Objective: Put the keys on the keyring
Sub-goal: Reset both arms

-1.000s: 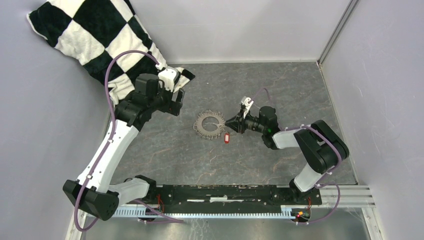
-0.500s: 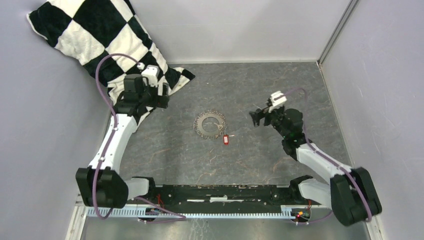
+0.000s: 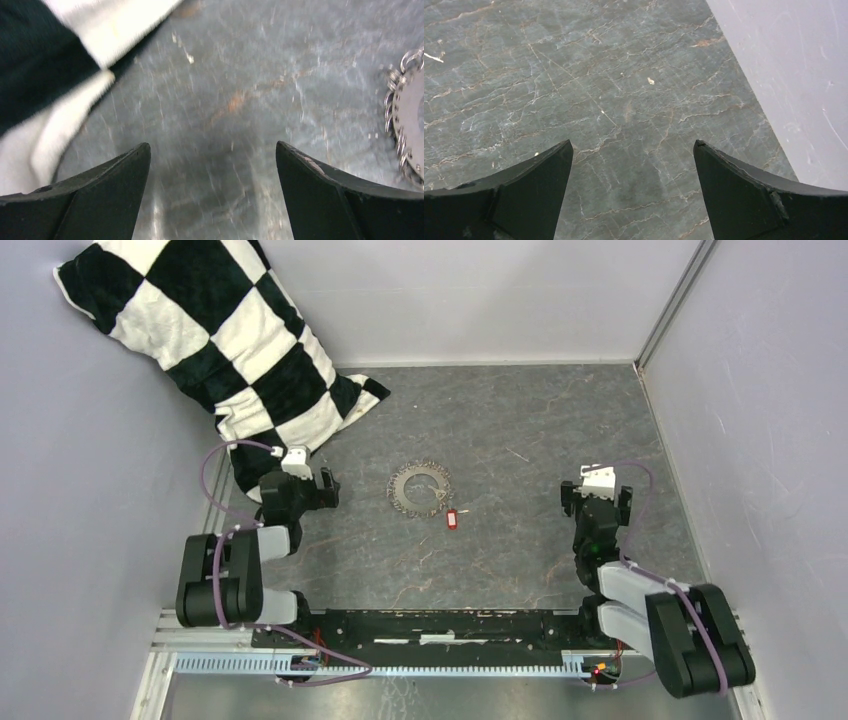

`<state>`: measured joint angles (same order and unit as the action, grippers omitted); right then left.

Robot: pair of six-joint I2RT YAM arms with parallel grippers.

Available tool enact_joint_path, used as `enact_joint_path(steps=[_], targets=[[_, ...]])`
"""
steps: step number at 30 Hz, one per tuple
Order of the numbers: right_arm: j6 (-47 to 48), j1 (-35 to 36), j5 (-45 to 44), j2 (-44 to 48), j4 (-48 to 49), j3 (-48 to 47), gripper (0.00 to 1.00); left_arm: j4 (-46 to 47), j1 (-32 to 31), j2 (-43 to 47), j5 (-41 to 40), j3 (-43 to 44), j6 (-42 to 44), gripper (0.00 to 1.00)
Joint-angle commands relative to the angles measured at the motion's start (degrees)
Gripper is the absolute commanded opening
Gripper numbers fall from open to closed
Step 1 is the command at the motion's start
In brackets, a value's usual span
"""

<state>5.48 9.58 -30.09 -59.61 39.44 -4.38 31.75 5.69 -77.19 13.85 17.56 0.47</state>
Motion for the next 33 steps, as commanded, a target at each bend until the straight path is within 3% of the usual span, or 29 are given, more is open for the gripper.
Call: enact_joint_path(steps=[1,5,7,10,12,14,17,33], targets=[[1.82,-0.74,-0.65,-7.49,15.17,1.03,0.98,30.6,-0.06,-5.14,-0.27,-2.93,-3.12,1.0],[1.99,-1.97,2.28,-12.65,24.83,2.72,0.98,43.63,-0.1,-9.29,1.37,-8.56,-1.85,1.0],[1.78,-2.47,3.7,-15.29,26.32,2.37,0.98,54.52,-0.11,-12.45,3.34,-11.91,-2.18,1.0],[3.0,-2.44,7.52,-17.23,37.16,8.53,0.98,54.33,-0.22,-11.27,2.67,-12.95,-1.64,1.0],[5.15,-2.0,8.6,-20.29,53.74,14.45,0.98,56.65,-0.53,-12.44,2.31,-13.12,-1.84,1.0],[3.98,-1.64,5.86,-18.38,50.57,14.26,0.98,52.76,-0.66,-12.01,1.98,-11.22,-1.75,1.0],[4.3,-1.86,7.4,-19.44,39.52,8.3,0.98,37.45,-2.24,-11.84,-1.96,-3.87,-1.07,1.0],[4.25,-2.32,7.96,-18.99,40.36,8.97,0.98,38.78,-3.32,-11.04,-3.76,-4.93,-0.82,1.0]])
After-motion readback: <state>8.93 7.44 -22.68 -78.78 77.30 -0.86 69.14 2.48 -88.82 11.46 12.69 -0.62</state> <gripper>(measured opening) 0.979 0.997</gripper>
